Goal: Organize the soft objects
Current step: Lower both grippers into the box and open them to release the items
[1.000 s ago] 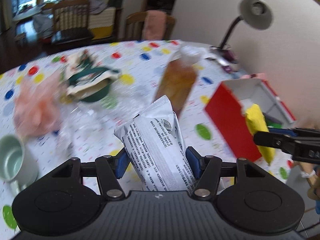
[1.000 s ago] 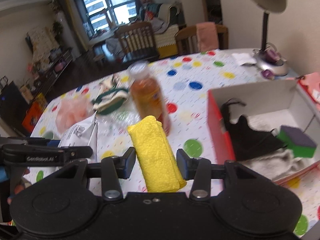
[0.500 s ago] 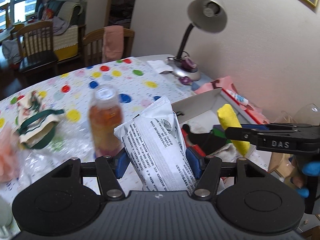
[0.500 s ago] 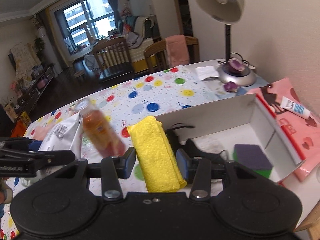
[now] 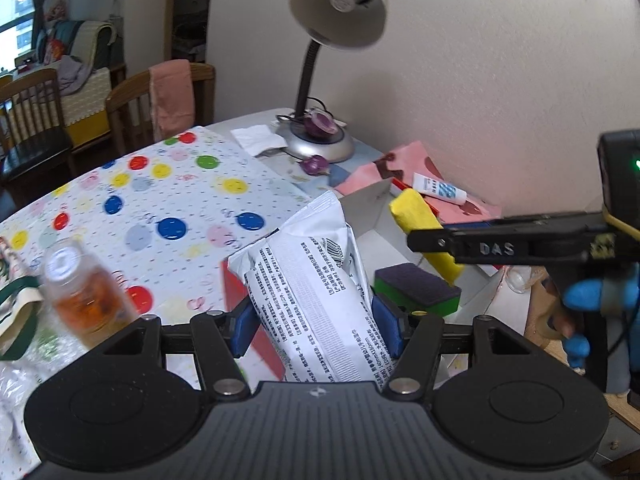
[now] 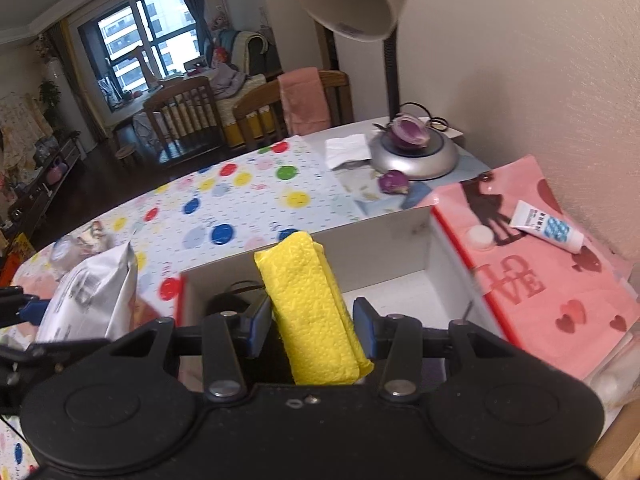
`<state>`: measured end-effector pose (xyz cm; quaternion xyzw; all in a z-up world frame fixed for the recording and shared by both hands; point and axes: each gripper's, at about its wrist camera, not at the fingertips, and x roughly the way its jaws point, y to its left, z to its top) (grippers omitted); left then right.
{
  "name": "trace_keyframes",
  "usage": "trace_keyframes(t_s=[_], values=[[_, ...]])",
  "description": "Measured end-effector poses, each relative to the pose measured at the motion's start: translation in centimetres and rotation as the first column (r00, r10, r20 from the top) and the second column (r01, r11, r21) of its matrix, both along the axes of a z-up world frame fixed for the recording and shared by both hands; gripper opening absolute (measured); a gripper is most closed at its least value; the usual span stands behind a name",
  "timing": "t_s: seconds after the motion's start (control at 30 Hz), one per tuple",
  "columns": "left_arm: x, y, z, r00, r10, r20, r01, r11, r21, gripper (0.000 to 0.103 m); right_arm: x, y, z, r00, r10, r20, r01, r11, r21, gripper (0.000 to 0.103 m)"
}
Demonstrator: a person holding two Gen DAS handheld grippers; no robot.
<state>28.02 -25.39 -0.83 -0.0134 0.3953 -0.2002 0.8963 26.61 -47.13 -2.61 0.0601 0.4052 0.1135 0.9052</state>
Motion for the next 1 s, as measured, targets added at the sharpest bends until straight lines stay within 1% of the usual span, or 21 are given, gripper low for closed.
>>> trace_keyframes(t_s=[0.17, 0.27, 0.5, 0.63, 0.77, 1.0], values=[[1.8, -3.0, -0.8, 0.999, -0.03, -0.021, 0.03, 0.999, 0.021, 0.06, 2.3, -1.7, -1.2, 1.0, -0.009, -0.015, 0.008, 1.0, -0.031, 0.044], [3.1, -4.7, -1.5, 0.998, -0.037, -0.049, 0.039, 0.999, 0.026, 0.06, 3.8, -2.5, -2.2, 0.999, -0.007, -0.034, 0.005, 0.999, -0.046, 0.044], [5.8, -8.0, -4.1, 0.993, -0.047, -0.105, 0.056, 0.995, 0.083, 0.06, 6.6, -3.5, -5.0, 0.995, -0.004, -0.101, -0.005, 0.996, -0.092, 0.044], [7.1, -9.2, -5.8, 0.989, -0.047, -0.141, 0.063, 0.992, 0.111, 0.06, 8.0, -3.6, -6.8, 0.988, -0.001, -0.152, -0.015, 0.994, -0.106, 0.044], [8.7, -9.7, -7.6, 0.982, -0.027, -0.185, 0.047, 0.993, 0.106, 0.06, 8.9, -3.0, -8.2, 0.982, 0.027, -0.189, -0.05, 0.992, -0.117, 0.044], [10.6, -10.8, -9.9, 0.974, -0.013, -0.225, 0.048, 0.987, 0.152, 0.06, 10.3, -2.1, -9.7, 0.972, 0.063, -0.225, -0.1, 0.983, -0.155, 0.044]])
